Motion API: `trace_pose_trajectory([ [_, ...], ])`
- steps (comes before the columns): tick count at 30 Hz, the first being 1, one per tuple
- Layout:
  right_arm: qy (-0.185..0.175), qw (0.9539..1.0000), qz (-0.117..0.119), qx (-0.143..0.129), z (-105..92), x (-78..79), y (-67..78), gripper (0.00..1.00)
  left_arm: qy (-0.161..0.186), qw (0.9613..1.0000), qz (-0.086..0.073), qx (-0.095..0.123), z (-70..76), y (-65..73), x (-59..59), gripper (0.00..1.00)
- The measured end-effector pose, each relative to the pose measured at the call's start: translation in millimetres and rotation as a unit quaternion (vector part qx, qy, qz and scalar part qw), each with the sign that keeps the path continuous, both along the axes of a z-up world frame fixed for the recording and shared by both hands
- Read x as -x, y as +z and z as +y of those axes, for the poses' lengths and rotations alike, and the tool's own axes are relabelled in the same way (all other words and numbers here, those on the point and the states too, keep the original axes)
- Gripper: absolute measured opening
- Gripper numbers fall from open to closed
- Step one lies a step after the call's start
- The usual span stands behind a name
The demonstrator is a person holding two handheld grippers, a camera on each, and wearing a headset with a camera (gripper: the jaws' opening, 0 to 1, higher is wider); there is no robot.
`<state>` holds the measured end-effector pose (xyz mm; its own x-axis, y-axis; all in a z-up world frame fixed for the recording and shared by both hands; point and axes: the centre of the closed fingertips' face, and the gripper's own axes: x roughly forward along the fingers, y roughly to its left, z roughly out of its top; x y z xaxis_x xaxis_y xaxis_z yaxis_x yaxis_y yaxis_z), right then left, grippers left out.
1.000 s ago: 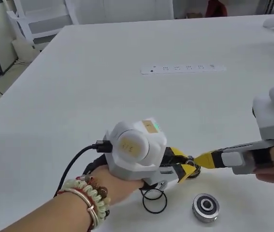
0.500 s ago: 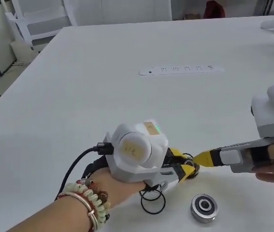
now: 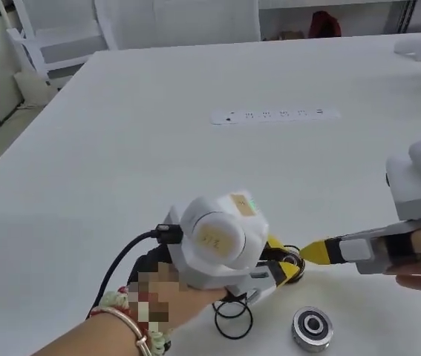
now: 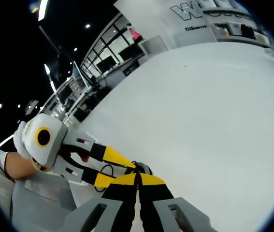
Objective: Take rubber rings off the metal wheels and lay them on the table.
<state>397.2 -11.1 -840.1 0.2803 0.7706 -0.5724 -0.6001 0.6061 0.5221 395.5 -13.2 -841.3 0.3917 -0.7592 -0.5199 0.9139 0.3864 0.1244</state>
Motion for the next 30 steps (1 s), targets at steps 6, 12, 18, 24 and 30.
trace_pose_trajectory([
  [6, -0.003, 1.0, -0.001, -0.001, -1.0, -0.7, 2.3, 0.0, 0.005, 0.9998, 0.009, 0.016, 0.6, 15.2, -0.8, 0.17],
  [12, -0.006, 1.0, -0.002, -0.001, -1.9, -0.7, 4.0, 0.0, -0.017, 0.9997, 0.007, 0.018, -2.2, 28.3, 4.9, 0.33],
  [18, -0.008, 1.0, 0.001, 0.001, -3.7, -0.5, 3.0, 0.0, -0.03, 0.9992, 0.002, 0.025, -2.9, 44.2, 8.5, 0.4],
  [24, -0.007, 1.0, -0.001, 0.0, -3.4, -0.2, 5.1, 0.0, -0.05, 0.9983, -0.003, 0.029, -1.0, 59.5, 15.0, 0.51],
  [30, -0.004, 1.0, -0.005, 0.001, -5.2, -0.4, 7.3, 0.0, -0.06, 0.9979, -0.005, 0.025, 12.8, 69.9, 25.5, 0.58],
])
